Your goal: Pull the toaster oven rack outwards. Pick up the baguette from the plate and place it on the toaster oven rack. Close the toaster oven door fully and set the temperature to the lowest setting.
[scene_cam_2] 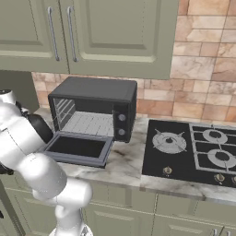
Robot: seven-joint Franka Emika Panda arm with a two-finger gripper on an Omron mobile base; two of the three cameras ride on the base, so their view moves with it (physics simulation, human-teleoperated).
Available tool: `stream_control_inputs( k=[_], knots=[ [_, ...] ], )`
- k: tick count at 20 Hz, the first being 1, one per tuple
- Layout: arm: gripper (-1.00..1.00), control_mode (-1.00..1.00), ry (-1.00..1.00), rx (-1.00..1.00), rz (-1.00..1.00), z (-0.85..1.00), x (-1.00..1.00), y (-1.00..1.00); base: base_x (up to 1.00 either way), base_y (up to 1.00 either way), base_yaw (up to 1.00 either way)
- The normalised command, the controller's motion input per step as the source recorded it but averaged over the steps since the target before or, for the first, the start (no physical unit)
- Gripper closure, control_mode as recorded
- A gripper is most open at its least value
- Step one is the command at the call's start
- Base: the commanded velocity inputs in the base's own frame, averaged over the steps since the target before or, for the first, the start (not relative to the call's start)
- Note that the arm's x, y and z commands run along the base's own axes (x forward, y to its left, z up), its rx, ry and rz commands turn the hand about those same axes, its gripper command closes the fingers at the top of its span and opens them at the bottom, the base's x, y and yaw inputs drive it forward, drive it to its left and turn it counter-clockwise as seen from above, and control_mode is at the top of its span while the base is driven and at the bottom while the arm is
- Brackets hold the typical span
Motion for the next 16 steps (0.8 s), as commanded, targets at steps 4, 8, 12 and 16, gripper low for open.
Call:
stream_control_inputs(
  k=[4,8,12,16],
  knots=[
    [-1.0,-1.0,0.0,0.0,0.0,-0.29,0.38,0.0,0.0,0.0,0.0],
    [-1.0,-1.0,0.0,0.0,0.0,-0.24,0.32,0.01,0.0,0.0,0.0],
    [-1.0,-1.0,0.02,0.0,0.01,-0.14,-0.1,0.11,0.0,0.0,0.0],
    [-1.0,-1.0,0.0,0.0,0.03,-0.18,-0.23,0.13,0.0,0.0,0.0]
  ],
)
